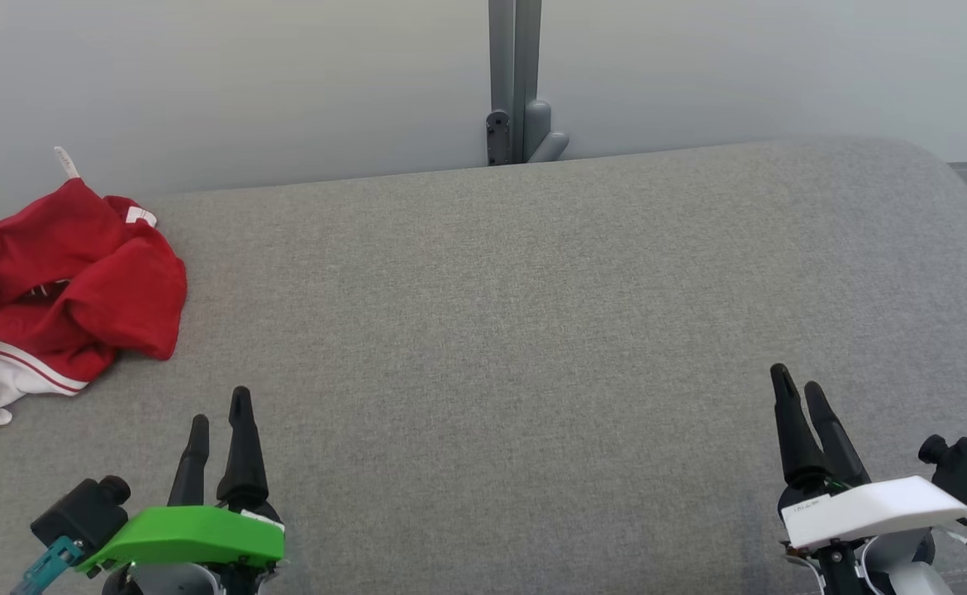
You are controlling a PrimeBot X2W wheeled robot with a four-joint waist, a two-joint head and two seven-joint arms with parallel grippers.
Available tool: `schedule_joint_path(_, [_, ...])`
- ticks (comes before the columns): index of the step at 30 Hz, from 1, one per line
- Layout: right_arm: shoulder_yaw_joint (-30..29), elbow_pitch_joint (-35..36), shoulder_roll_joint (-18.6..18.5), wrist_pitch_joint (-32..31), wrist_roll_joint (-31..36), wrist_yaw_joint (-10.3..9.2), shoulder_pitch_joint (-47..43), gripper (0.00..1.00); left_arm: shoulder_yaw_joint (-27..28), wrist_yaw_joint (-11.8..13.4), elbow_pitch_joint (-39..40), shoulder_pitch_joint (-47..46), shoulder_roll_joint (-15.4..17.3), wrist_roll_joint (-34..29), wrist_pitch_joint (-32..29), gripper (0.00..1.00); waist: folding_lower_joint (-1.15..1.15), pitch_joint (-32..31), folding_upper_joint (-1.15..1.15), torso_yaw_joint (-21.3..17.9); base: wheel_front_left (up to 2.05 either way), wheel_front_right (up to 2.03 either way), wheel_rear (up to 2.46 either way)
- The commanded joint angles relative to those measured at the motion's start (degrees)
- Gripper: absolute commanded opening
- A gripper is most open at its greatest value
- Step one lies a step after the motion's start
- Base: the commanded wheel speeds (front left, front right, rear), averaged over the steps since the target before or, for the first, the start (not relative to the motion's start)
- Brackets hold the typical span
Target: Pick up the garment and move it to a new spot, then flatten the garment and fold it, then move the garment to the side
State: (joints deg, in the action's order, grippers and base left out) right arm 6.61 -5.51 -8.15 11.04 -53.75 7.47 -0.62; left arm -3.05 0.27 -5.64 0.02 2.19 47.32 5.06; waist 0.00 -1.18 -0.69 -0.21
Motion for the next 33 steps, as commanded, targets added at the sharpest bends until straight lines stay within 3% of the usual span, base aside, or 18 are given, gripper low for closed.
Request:
schedule_joint_path(1, [-0.5, 1.03, 0.0, 0.44, 3.53, 0.02, -0.04, 1.0, -0.27, 0.33, 0.34, -0.18, 0.45, -3.28, 0.71, 1.0, 0.0, -0.04, 0.28, 0.01, 0.0, 0.0, 0.0])
schedule_joint_path(33, [-1.73, -0.3, 2.68, 2.34, 29.18, 0.03, -1.58, 1.0, -2.97, 2.18, -2.86, 0.9, 0.74, -25.77, 5.39, 1.0, 0.0, -0.62, 0.45, -0.1, 0.0, 0.0, 0.0])
